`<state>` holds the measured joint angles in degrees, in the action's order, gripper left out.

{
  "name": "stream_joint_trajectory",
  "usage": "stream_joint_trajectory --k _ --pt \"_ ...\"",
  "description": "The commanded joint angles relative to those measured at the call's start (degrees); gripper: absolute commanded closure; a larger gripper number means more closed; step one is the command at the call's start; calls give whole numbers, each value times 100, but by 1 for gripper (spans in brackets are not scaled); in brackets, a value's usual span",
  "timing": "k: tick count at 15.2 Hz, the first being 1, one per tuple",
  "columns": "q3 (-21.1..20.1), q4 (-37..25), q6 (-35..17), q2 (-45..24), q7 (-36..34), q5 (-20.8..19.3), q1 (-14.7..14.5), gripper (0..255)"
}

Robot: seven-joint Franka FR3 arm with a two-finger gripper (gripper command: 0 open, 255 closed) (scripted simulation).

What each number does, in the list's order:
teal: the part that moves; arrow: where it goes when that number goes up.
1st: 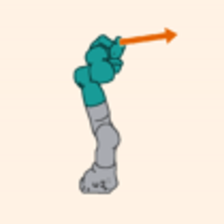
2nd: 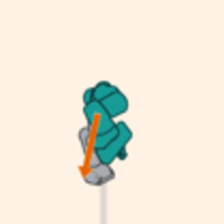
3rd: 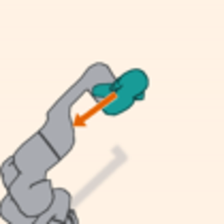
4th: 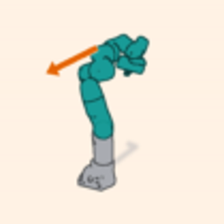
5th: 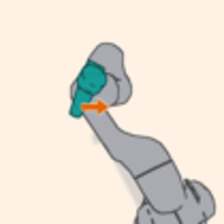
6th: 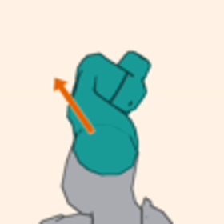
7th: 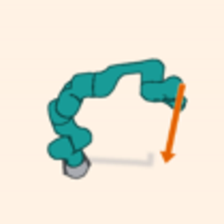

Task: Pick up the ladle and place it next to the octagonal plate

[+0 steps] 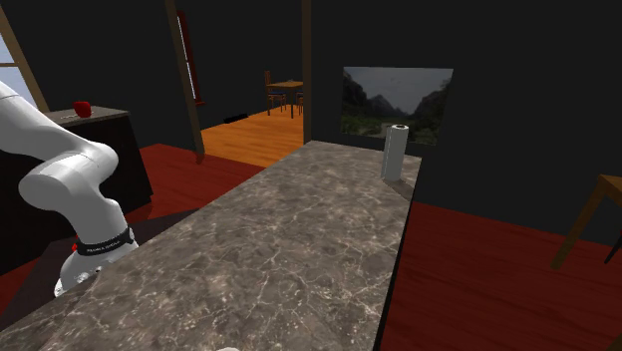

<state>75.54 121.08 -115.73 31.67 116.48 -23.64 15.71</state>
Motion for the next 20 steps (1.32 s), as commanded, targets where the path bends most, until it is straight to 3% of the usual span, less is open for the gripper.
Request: stream_joint_trajectory --k 1,2,20 --pt "504 -371 82 -78 262 44 -371 255" --pt "830 -606 143 -87 413 47 -614 255" --pt "2053 116 -1047 111 261 -475 -1390 255"
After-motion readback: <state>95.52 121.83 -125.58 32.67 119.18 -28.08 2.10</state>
